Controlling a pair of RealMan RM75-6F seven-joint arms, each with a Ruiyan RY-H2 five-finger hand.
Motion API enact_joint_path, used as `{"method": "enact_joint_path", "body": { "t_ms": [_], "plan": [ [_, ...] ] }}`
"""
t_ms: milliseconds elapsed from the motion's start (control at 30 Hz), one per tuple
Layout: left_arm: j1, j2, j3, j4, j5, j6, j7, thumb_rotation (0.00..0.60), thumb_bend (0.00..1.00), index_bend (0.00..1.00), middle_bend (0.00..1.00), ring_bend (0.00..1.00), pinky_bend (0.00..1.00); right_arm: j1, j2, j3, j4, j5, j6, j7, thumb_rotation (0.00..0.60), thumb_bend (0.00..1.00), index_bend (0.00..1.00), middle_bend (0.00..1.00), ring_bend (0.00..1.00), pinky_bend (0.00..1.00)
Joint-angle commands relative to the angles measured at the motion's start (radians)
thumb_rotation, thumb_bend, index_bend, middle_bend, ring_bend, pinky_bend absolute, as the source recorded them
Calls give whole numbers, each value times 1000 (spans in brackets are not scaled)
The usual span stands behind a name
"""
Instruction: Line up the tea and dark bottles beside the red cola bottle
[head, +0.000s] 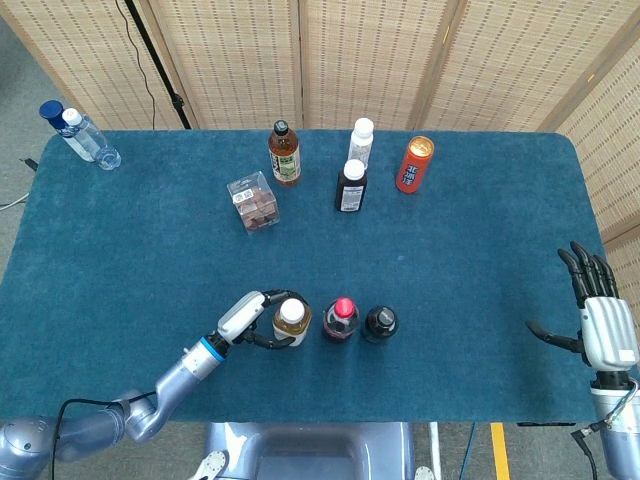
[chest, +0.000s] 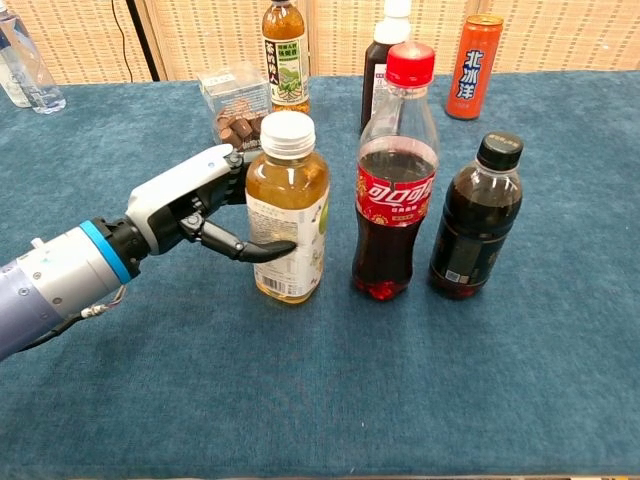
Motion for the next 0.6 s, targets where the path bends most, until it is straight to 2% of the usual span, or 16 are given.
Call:
{"method": "enact_joint_path", "body": {
  "t_ms": [33,233,500,567,600],
  "plan": [
    [-6,-14,-2,15,-2,0,-4,600,565,512,456,427,525,0,1,2,0,0,0,2,600,0,0,0,0,0],
    [-9,-36,-3,40,-5,10,-2,600,553,510,456,408,524,-1,3,6,0,4,-5,5,600,0,0,0,0,0],
    [-5,-60,-3,68,-14,20,14,600,541,496,441,337,436,-3,6,9,-3,1,-3,8,600,0,0,0,0,0],
    [-7,-59,2,69,-10,21,7,600,520,452,402,296,403,-3,6,9,-4,1,-3,8,600,0,0,0,0,0],
    [-9,-54,7,67,-5,21,-5,600,501,396,348,253,365,-3,6,9,-4,2,-3,8,600,0,0,0,0,0]
  ]
}}
